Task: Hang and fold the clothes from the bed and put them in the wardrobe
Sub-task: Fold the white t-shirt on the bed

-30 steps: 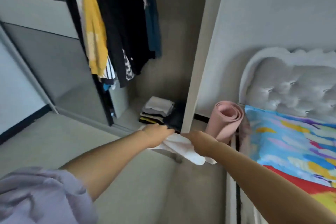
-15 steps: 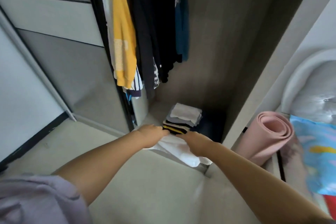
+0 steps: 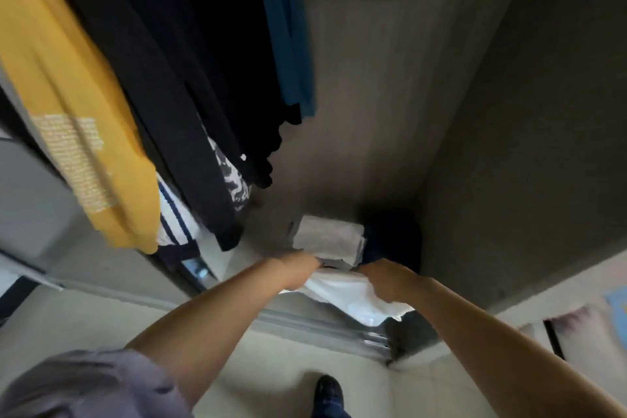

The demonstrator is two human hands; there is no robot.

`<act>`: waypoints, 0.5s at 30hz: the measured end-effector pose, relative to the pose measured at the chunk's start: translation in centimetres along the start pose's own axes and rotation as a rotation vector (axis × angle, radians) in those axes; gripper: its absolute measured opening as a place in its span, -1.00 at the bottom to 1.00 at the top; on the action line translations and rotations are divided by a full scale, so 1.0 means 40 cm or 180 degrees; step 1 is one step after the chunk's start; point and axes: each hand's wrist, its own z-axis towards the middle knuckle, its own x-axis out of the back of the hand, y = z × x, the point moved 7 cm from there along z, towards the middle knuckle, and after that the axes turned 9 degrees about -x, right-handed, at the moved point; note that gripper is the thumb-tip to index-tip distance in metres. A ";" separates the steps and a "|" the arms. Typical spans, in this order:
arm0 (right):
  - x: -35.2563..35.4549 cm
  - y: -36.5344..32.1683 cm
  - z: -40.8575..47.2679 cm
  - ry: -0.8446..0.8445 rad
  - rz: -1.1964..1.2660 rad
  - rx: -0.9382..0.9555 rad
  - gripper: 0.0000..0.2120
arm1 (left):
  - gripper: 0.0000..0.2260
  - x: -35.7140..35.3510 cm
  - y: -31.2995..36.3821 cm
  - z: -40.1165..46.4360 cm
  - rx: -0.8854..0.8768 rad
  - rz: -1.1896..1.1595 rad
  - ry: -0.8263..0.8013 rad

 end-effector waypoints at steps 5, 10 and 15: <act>0.019 0.078 0.294 -0.0132 0.0067 -0.0132 -0.43 | -0.70 0.002 -0.218 0.249 -0.0066 -0.0258 0.0118; 0.022 0.207 0.603 0.0214 -0.0054 -0.0466 -0.43 | -0.53 -0.021 -0.397 0.555 -0.0052 0.0075 0.0575; -0.119 0.279 0.837 0.0862 -0.0064 -0.0842 -0.41 | -0.51 -0.157 -0.526 0.798 0.0065 0.0851 0.0838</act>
